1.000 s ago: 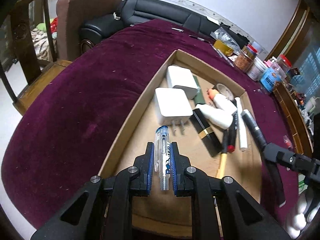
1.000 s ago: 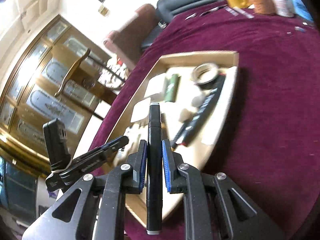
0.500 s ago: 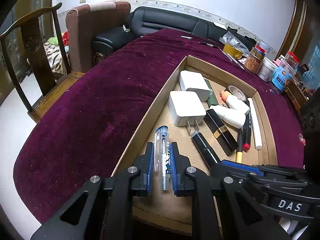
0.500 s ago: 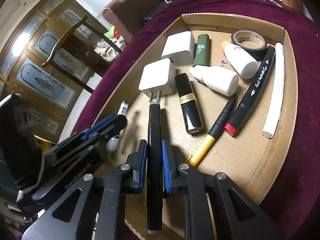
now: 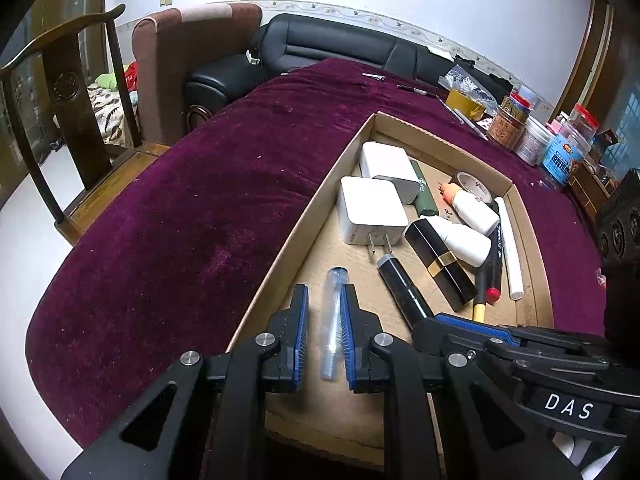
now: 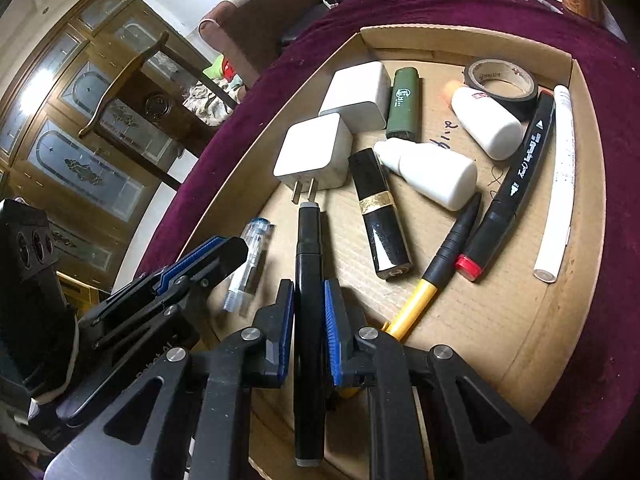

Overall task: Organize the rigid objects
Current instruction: 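Open the left tool to drop the clear pen into the tray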

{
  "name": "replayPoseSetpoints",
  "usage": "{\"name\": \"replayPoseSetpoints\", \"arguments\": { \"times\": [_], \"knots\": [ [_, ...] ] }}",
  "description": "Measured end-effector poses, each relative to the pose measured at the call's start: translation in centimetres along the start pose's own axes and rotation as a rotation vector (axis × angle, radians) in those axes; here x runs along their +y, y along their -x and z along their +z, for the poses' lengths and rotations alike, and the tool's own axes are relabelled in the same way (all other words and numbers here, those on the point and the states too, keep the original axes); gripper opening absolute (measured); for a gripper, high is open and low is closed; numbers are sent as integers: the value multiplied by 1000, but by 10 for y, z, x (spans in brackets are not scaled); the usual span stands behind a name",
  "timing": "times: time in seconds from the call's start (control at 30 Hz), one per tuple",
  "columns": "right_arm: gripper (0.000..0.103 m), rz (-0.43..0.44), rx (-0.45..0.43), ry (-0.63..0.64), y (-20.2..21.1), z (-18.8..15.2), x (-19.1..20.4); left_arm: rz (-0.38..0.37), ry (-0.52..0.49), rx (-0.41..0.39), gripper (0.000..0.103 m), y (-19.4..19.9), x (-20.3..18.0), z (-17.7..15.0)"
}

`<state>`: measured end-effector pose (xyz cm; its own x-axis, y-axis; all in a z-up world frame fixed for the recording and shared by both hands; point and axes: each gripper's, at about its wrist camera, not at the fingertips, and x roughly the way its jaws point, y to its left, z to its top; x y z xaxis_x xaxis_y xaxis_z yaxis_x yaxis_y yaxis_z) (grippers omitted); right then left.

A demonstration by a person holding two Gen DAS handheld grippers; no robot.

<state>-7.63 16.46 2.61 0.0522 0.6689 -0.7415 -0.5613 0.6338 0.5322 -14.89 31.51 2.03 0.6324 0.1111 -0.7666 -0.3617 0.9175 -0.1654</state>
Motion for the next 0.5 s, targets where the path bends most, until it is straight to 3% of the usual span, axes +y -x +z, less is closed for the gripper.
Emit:
{"name": "replayPoseSetpoints", "arguments": {
  "times": [0.27,0.37,0.5],
  "knots": [
    [13,0,-8,-14,3,-1,-4,-6,5,1,16,1,1,0],
    [13,-1,-10,-16,4,-1,-6,-30,22,2,36,3,2,0],
    [13,0,-12,-23,5,-2,-8,-56,30,-14,39,10,2,1]
  ]
}}
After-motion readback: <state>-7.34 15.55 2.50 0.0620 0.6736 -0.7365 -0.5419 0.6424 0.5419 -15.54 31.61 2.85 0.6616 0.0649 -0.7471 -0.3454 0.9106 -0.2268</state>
